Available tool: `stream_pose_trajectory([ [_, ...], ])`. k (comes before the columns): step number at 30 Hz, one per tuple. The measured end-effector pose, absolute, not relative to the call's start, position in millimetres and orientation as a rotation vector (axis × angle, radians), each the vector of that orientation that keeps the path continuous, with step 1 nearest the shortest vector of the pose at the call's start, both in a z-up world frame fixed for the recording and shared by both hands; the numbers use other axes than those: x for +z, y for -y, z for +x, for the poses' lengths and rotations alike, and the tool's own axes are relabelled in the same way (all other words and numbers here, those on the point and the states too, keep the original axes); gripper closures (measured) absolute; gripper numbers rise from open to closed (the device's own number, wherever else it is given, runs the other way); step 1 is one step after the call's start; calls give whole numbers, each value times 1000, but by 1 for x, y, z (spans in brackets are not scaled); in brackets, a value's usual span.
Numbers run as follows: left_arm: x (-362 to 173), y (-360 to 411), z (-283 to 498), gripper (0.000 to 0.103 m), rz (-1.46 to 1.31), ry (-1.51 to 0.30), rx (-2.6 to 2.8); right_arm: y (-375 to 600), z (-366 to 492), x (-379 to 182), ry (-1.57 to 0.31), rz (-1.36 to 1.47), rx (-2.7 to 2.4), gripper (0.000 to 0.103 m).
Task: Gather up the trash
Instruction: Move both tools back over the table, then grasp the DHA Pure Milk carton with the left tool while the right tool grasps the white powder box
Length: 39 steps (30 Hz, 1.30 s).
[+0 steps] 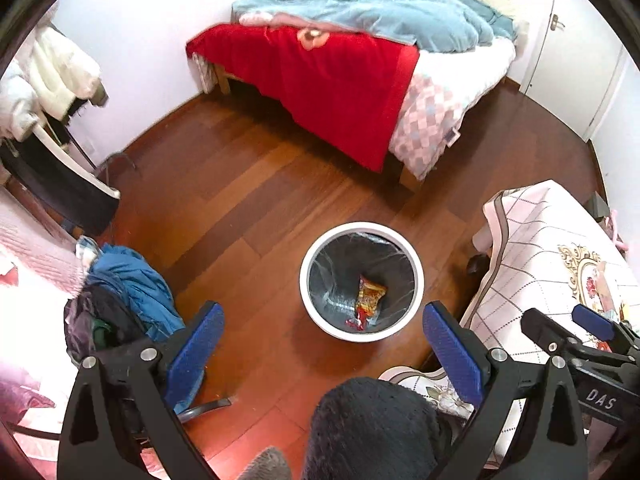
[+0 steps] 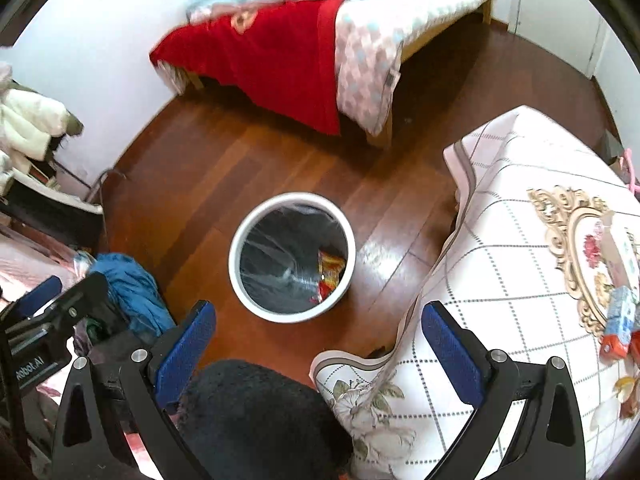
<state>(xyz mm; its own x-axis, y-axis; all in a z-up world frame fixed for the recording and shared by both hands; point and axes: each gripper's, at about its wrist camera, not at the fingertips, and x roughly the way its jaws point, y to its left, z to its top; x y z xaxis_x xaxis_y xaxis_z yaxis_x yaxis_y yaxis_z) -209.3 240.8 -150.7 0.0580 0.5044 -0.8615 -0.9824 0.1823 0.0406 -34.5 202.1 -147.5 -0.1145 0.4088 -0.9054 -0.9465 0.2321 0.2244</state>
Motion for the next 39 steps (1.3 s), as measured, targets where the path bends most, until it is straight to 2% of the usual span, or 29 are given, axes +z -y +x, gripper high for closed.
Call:
stream_pose_trajectory([
  [7, -119, -197, -178, 2, -526, -846, 1302, -140, -5, -102, -1147, -409, 1334, 0],
  [14, -150, -171, -82, 2, -485, -893, 1129, -49, 81, -97, -1209, -254, 1185, 0],
  [19, -203, -146, 33, 2, -485, -1015, 927, 26, 178, -115, -1217, -223, 936, 0],
  [25, -237, -109, 162, 2, -444, -1129, 711, 119, 314, -155, -1275, -155, 631, 0],
  [31, -273, -94, 251, 3, -451, -1248, 551, 151, 418, -197, -1338, -72, 505, 0],
  [36, -287, -87, 288, 3, -450, -1276, 494, 145, 453, -227, -1388, -40, 499, 27],
  [39, -288, -86, 300, 6, -451, -1272, 484, 132, 461, -237, -1391, -57, 502, 28],
])
